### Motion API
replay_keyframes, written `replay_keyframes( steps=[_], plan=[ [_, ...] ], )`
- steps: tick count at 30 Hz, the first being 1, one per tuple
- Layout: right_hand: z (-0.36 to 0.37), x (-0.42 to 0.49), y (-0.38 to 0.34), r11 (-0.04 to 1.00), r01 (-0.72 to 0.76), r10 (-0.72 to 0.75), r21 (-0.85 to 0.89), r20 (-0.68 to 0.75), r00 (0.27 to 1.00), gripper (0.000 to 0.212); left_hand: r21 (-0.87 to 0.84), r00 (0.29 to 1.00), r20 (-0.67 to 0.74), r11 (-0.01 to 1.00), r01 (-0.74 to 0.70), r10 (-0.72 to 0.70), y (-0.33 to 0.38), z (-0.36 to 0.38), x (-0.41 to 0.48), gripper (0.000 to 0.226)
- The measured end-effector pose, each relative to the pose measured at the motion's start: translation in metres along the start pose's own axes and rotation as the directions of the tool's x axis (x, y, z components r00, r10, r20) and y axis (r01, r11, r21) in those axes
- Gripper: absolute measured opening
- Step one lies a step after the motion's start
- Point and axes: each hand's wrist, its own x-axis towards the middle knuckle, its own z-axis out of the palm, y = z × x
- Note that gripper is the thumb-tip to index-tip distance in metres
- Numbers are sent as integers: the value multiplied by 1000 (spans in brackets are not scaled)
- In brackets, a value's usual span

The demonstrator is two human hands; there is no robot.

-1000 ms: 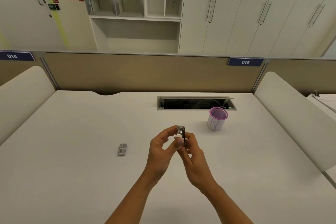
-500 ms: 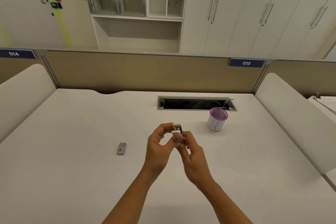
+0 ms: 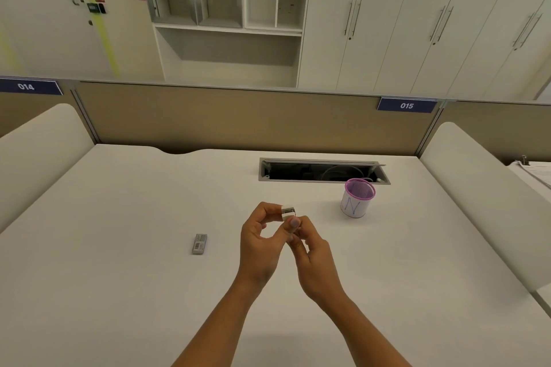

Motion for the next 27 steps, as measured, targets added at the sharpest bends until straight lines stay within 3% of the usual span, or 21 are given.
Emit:
replay_keyframes(
  steps=[5,9,15,22,27],
  plan=[
    [4,0,-4,1000,-3,3,16,-24,1000,28,-82,996,-55,995,60,-64,3,2,2,31],
    [9,-1,-9,996,64,-74,-63,-167,983,38,-120,989,-118,990,75,-89,4,7,-1,39],
    [8,5,-15,989,145,-143,-19,-343,928,19,-121,998,-48,992,25,-31,11,12,1,38],
    [0,9,-17,985,172,-173,-34,-359,917,27,-14,999,-38,1000,2,-2,14,12,6,24],
    [2,10,-17,989,146,-140,-11,-367,920,28,208,980,-77,964,-165,184,12,10,9,27]
  ],
)
